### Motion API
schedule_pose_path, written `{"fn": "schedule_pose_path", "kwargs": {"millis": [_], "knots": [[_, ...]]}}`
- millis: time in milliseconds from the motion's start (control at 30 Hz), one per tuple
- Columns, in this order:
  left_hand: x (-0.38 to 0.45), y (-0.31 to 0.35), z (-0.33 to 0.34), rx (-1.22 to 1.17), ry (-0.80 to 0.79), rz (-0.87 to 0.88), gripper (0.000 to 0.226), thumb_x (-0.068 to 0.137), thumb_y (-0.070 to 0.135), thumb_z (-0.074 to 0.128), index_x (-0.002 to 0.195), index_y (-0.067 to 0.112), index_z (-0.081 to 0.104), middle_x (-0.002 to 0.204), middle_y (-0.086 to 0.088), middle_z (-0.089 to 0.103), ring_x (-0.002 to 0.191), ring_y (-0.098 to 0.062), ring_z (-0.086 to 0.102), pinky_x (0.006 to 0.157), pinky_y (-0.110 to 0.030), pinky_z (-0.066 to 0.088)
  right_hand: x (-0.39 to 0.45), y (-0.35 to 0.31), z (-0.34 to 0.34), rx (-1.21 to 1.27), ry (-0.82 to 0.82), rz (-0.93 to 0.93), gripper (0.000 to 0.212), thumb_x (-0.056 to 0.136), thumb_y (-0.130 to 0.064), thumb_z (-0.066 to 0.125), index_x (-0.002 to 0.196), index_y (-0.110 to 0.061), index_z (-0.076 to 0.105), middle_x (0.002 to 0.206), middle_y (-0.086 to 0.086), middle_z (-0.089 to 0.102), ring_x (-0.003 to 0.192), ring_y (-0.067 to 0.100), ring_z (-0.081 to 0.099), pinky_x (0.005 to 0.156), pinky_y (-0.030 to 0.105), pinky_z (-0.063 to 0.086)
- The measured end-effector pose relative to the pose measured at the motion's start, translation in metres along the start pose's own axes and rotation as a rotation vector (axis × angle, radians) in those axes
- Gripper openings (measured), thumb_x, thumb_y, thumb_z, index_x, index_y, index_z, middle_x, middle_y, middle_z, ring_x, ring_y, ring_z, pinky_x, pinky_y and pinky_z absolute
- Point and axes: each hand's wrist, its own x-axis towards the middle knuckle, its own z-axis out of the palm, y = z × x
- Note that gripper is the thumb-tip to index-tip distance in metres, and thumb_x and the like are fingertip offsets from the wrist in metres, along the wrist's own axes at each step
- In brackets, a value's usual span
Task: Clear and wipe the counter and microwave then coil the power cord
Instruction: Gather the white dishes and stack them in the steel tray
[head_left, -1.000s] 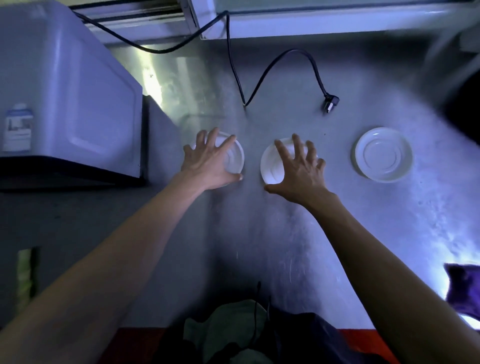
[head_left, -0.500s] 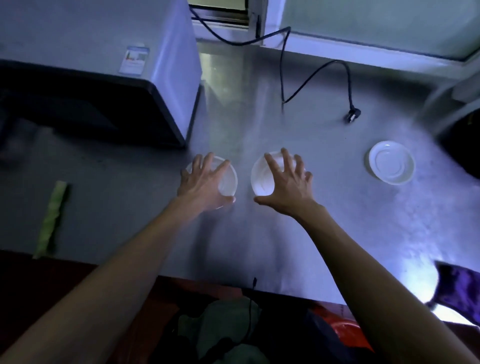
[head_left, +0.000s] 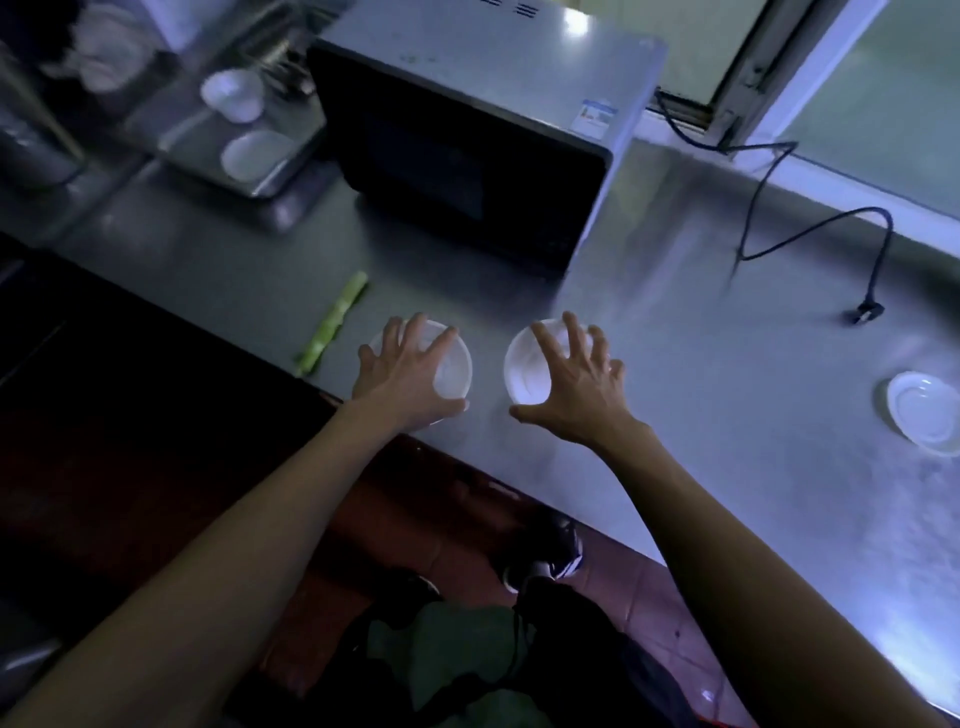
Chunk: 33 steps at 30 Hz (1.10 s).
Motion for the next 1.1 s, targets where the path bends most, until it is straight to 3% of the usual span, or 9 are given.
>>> {"fn": "schedule_pose_path", "kwargs": {"millis": [300,633,1100], "knots": [[-0.086,-0.121,-0.024,-0.029,0.093,-0.219,0.102,0.064,0.081,0.058,0.148,0.045,0.013,0.156,0.001,0.005,0.144,-0.03,0.005,0.106,-0.063,0.025,0.01,-0.136,0.001,-0.039,0.041,-0.226,0.119,0.062,-0.077,0.07,0.155,-0.037,0.008,0.164,0.005,0.0,0.147,0.04,0.009,0.105,0.065,0.035],[-0.136,-0.203,-0.013,-0.066,0.097,-0.437,0.107,0.068,0.082,0.057,0.153,0.043,0.006,0.162,-0.002,0.0,0.149,-0.031,0.002,0.108,-0.06,0.028,0.05,-0.229,0.013,-0.081,-0.002,-0.414,0.115,0.064,-0.076,0.069,0.155,-0.038,0.011,0.164,0.005,0.004,0.146,0.039,0.011,0.102,0.063,0.036],[-0.069,-0.34,-0.031,-0.008,-0.063,-0.524,0.107,0.068,0.085,0.055,0.153,0.046,0.003,0.163,0.0,-0.002,0.149,-0.03,0.0,0.108,-0.063,0.026,0.196,-0.337,0.044,0.057,-0.11,-0.434,0.117,0.064,-0.072,0.072,0.156,-0.035,0.01,0.165,0.005,0.001,0.148,0.042,0.007,0.106,0.066,0.03]]}}
